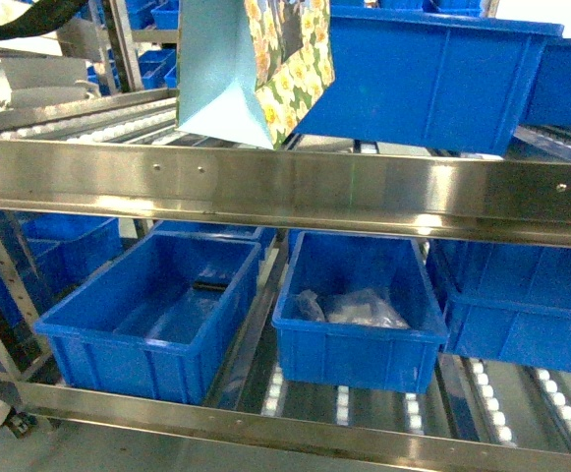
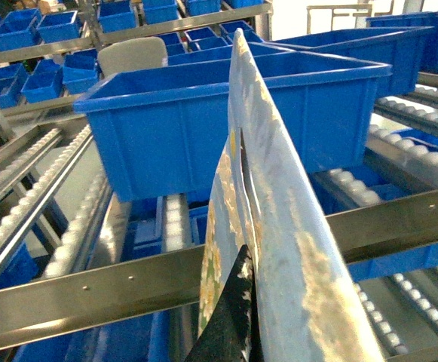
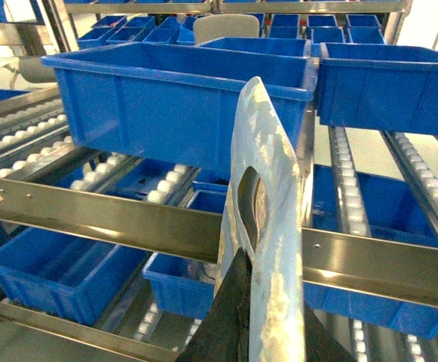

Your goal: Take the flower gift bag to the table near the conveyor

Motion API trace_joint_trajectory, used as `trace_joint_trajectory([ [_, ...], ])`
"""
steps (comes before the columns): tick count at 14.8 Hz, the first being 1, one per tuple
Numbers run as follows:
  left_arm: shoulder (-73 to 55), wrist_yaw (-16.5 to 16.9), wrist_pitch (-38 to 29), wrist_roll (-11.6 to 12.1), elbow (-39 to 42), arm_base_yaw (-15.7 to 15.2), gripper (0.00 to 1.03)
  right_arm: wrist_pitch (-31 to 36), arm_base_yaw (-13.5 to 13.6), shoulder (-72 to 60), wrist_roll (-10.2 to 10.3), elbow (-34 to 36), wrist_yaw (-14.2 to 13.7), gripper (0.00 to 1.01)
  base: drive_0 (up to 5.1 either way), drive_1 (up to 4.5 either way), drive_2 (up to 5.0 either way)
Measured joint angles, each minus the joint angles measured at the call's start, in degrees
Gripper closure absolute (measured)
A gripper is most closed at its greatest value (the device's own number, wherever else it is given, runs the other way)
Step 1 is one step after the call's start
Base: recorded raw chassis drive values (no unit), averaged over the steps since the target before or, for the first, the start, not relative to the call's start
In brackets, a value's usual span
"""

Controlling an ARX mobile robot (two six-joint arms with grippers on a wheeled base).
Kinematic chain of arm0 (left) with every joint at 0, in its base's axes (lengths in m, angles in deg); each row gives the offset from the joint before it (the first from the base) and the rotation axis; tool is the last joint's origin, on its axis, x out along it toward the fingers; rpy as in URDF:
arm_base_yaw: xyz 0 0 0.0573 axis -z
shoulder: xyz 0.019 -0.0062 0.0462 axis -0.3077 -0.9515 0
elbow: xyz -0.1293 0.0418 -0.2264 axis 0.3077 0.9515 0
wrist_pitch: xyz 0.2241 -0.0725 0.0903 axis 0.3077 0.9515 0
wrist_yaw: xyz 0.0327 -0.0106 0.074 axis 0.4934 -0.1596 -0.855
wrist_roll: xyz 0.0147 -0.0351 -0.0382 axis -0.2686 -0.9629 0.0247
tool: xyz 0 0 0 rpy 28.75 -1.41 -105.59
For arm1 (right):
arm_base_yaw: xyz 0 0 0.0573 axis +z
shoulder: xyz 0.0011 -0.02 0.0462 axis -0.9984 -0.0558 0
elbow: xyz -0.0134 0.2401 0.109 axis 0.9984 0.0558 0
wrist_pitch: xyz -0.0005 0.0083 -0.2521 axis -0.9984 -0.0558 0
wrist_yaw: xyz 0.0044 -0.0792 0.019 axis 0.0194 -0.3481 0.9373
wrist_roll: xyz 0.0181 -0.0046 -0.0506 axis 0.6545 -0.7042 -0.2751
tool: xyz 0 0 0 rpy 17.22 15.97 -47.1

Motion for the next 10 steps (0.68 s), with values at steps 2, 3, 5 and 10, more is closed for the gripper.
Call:
trace_joint_trajectory([
  [2,0.0,-0.1,0.0,0.0,0.0,0.0,1.01,0.1,0.0,0.1,0.0,0.0,0.0,0.99,-4.9,2.32,2.3],
  [3,0.0,-0.2,0.0,0.0,0.0,0.0,1.01,-0.1,0.0,0.0,0.0,0.0,0.0,0.99,-5.0,2.3,2.3],
  [5,0.0,0.0,0.0,0.0,0.0,0.0,1.01,0.0,0.0,0.0,0.0,0.0,0.0,0.99,-4.9,2.32,2.3],
  [10,0.0,0.0,0.0,0.0,0.0,0.0,1.01,0.0,0.0,0.0,0.0,0.0,0.0,0.99,-5.0,2.37,2.4],
])
